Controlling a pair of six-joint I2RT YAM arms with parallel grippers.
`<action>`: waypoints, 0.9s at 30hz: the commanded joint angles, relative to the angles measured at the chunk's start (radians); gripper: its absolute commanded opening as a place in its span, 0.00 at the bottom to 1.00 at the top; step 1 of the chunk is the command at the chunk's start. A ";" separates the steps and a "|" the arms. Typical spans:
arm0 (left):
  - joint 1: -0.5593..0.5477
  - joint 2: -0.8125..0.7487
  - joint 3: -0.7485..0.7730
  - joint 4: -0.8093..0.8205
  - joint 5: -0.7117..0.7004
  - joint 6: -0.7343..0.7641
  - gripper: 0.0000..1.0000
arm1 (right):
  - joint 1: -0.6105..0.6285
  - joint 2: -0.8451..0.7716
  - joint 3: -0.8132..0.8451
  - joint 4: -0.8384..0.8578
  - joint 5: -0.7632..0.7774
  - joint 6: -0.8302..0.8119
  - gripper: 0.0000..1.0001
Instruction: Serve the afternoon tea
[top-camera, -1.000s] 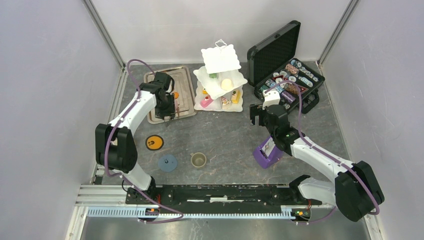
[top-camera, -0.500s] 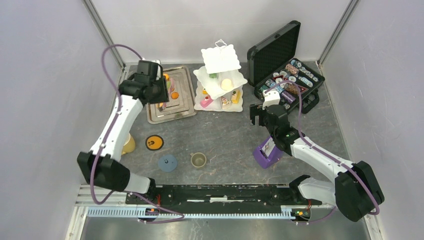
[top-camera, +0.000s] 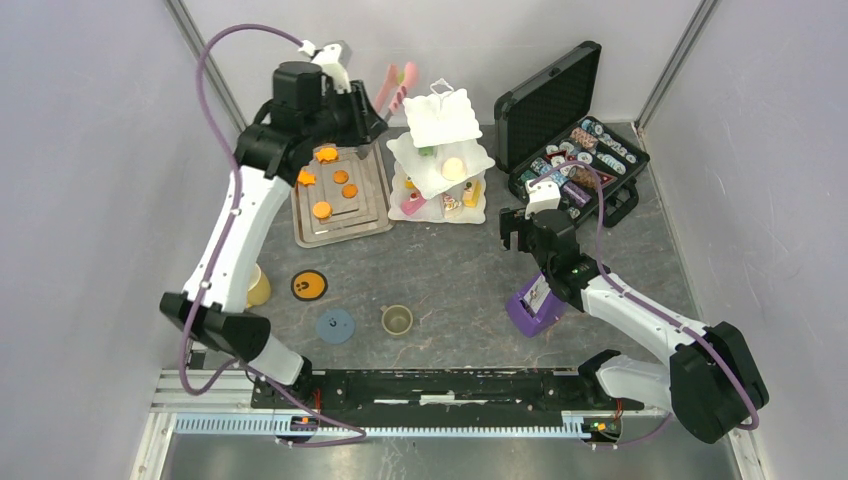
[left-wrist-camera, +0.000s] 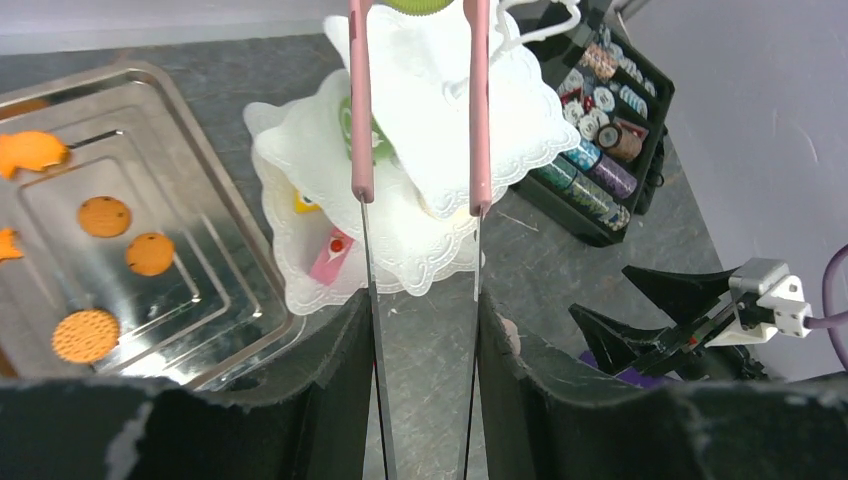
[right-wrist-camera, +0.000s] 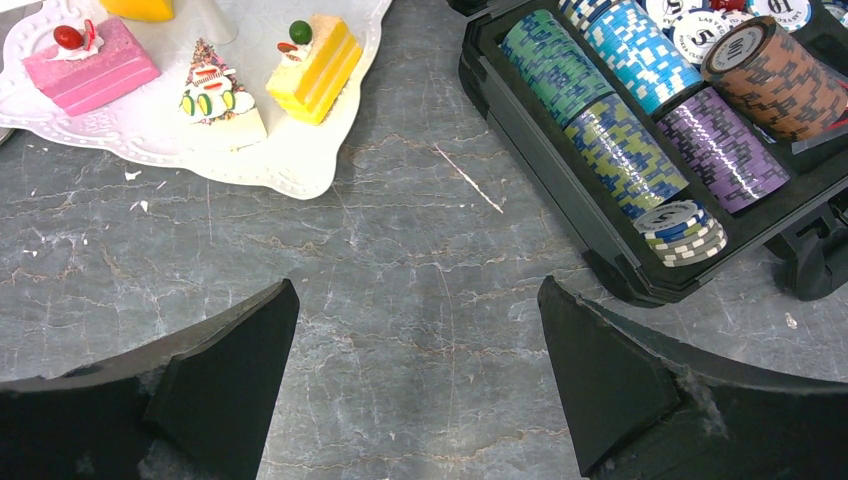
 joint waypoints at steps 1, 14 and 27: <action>-0.043 0.080 0.064 0.042 0.035 -0.049 0.28 | 0.003 -0.017 0.036 0.020 0.019 -0.005 0.98; -0.068 0.195 0.129 0.031 0.009 -0.060 0.46 | 0.003 -0.010 0.033 0.024 0.018 -0.003 0.98; -0.068 0.163 0.132 0.013 -0.044 -0.030 0.50 | 0.003 -0.006 0.033 0.026 0.011 -0.001 0.98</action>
